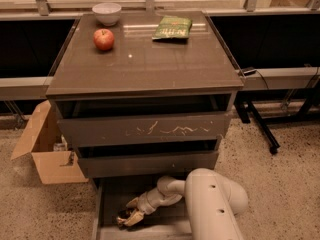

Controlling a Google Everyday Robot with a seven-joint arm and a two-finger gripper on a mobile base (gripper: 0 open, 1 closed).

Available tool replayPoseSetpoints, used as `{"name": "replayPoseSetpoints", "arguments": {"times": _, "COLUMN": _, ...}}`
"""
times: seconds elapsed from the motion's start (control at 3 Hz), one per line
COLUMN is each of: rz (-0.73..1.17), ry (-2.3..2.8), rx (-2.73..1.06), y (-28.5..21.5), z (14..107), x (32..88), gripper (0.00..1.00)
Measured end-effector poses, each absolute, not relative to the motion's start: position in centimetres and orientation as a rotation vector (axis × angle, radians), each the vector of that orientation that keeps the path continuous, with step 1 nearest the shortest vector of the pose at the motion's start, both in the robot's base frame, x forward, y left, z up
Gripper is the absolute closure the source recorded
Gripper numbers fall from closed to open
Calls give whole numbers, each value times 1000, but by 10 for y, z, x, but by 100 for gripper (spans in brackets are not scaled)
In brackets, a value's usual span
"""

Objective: Pick orange can from bottom drawer and place on counter

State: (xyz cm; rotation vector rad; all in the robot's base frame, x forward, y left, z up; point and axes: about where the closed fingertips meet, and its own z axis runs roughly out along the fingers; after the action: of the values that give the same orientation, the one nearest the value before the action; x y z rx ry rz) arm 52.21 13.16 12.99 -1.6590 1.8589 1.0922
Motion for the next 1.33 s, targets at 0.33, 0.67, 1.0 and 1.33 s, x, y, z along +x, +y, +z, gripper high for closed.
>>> {"name": "replayPoseSetpoints", "arguments": {"times": 0.33, "rz": 1083, "ry": 1875, "rx": -1656, "y": 133, "z": 130, "x": 513, "gripper": 68}}
{"name": "replayPoseSetpoints", "arguments": {"times": 0.67, "rz": 1115, "ry": 1685, "rx": -1626, "y": 135, "z": 200, "x": 494, "gripper": 98}}
{"name": "replayPoseSetpoints", "arguments": {"times": 1.0, "rz": 1123, "ry": 1492, "rx": -1589, "y": 116, "z": 270, "x": 465, "gripper": 100}}
{"name": "replayPoseSetpoints", "arguments": {"times": 1.33, "rz": 1090, "ry": 1410, "rx": -1516, "y": 78, "z": 320, "x": 438, "gripper": 100}}
